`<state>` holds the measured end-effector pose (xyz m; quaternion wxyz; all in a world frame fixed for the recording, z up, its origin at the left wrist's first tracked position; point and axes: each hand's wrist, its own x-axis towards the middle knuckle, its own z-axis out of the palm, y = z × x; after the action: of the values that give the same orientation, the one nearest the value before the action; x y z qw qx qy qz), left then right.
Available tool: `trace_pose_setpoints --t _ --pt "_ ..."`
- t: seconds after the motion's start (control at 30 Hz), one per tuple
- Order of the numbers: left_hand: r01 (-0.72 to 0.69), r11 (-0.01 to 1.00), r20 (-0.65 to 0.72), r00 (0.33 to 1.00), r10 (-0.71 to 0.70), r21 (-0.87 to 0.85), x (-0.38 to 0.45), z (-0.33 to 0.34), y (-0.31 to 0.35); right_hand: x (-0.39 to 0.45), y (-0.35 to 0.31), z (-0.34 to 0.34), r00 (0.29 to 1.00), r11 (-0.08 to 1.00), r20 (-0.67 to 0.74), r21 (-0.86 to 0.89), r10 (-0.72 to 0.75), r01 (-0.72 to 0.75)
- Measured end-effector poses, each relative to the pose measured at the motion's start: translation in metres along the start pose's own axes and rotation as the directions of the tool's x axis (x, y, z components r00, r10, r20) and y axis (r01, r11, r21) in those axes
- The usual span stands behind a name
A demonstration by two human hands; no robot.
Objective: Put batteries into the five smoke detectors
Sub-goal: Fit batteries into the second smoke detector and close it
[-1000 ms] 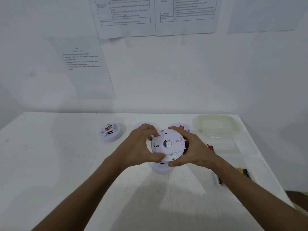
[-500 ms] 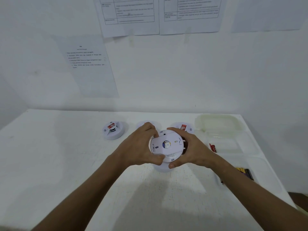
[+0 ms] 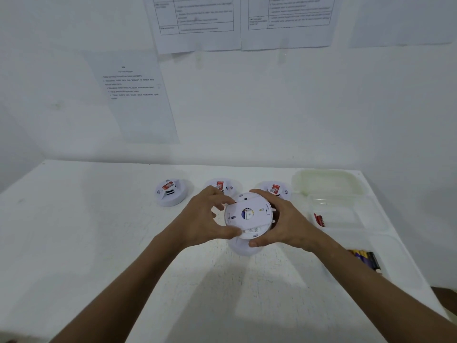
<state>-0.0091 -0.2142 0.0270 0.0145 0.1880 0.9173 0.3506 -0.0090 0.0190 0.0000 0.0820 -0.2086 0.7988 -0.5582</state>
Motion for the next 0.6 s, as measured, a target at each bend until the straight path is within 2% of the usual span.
trace_pose_setpoints --t 0.2,0.6 --pt "-0.115 0.966 0.028 0.993 0.112 0.232 -0.003 -0.006 0.009 0.005 0.001 0.008 1.000 1.000 0.028 -0.025 0.006 -0.005" --pt "-0.179 0.966 -0.060 0.979 0.193 0.189 -0.010 -0.010 0.006 0.014 0.004 0.015 0.998 1.000 0.062 -0.014 0.021 -0.020"
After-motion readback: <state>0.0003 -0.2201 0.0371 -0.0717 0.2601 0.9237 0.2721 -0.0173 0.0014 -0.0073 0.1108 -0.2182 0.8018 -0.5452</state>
